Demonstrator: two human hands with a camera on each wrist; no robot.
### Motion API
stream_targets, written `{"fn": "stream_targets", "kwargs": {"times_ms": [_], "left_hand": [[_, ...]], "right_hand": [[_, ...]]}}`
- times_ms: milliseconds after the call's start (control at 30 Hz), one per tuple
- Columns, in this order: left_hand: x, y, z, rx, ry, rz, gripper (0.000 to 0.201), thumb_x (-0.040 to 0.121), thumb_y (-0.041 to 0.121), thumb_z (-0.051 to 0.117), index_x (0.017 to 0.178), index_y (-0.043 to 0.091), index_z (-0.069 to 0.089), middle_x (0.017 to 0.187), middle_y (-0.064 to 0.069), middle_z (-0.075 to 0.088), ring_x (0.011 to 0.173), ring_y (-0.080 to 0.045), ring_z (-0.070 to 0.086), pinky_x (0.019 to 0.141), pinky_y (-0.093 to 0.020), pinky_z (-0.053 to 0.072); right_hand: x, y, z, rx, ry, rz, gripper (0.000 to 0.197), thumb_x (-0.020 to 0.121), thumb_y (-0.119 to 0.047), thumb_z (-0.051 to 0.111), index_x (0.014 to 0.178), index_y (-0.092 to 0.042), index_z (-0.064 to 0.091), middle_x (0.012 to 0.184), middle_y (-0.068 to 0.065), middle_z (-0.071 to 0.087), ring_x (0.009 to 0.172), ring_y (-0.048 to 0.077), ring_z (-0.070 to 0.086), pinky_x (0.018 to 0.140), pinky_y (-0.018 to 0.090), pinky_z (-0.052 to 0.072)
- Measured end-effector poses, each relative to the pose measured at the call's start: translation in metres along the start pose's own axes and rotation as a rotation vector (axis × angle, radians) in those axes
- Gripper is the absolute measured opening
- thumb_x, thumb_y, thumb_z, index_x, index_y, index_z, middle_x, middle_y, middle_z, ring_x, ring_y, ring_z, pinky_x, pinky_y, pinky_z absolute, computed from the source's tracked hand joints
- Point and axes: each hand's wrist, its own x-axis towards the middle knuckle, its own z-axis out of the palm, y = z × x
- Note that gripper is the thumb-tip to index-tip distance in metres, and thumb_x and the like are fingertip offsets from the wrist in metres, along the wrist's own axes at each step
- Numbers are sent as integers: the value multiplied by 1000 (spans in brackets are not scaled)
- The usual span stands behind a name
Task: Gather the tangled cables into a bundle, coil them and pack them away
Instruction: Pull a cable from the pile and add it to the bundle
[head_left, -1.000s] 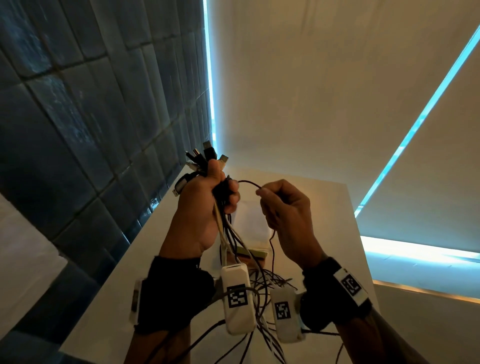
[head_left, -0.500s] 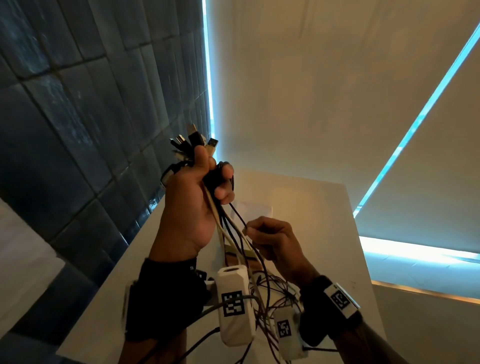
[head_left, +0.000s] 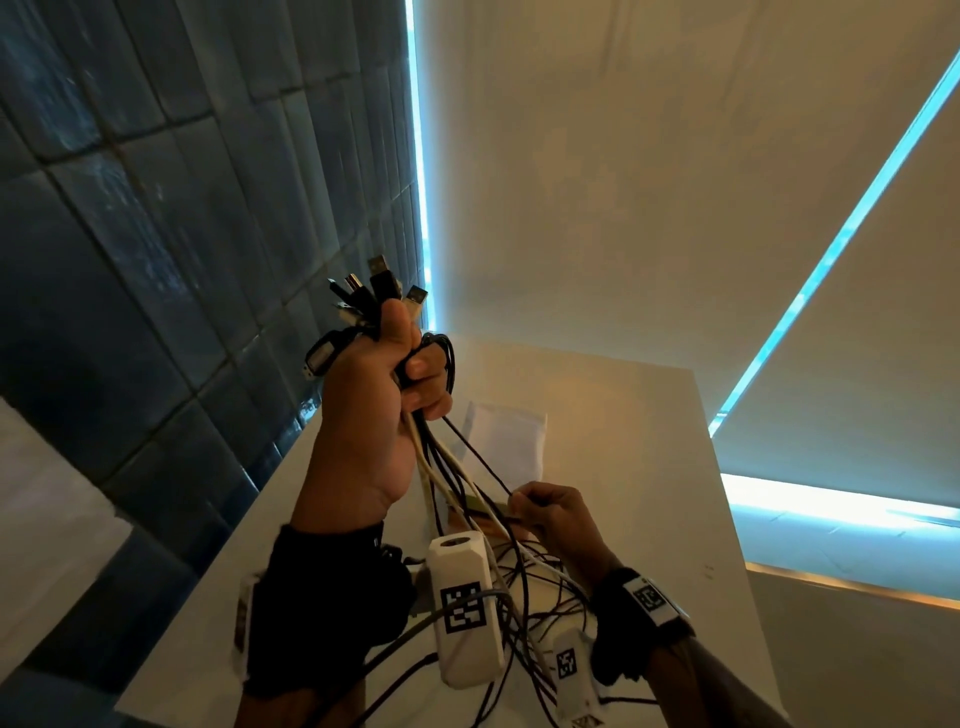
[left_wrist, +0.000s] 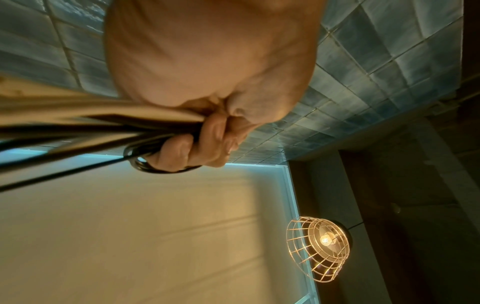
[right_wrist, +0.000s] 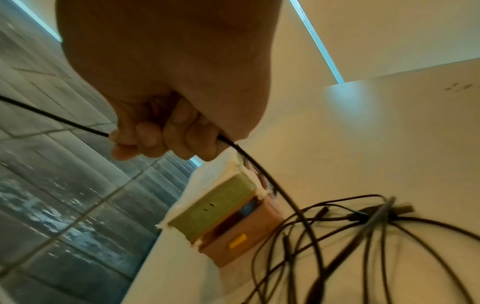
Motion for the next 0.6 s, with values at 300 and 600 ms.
{"fn": "stream_targets", "kwargs": {"times_ms": [300, 600], "left_hand": [[3, -12, 3, 169, 157, -25, 51, 102, 33, 34, 134, -7, 36, 55, 4, 41, 41, -6, 28, 46, -23, 24], [3, -19, 12, 194, 173, -18, 26, 102, 31, 34, 93, 18, 55, 58, 2, 67, 51, -10, 57, 50, -23, 43]], "right_hand": [[2, -64, 2, 91, 232, -155, 13, 90, -5, 56, 81, 2, 64, 57, 0, 46, 46, 10, 33, 40, 23, 25], [-47, -152, 35, 194, -146, -574, 15, 89, 3, 53, 78, -3, 61, 53, -9, 48, 43, 5, 33, 42, 18, 28]]}}
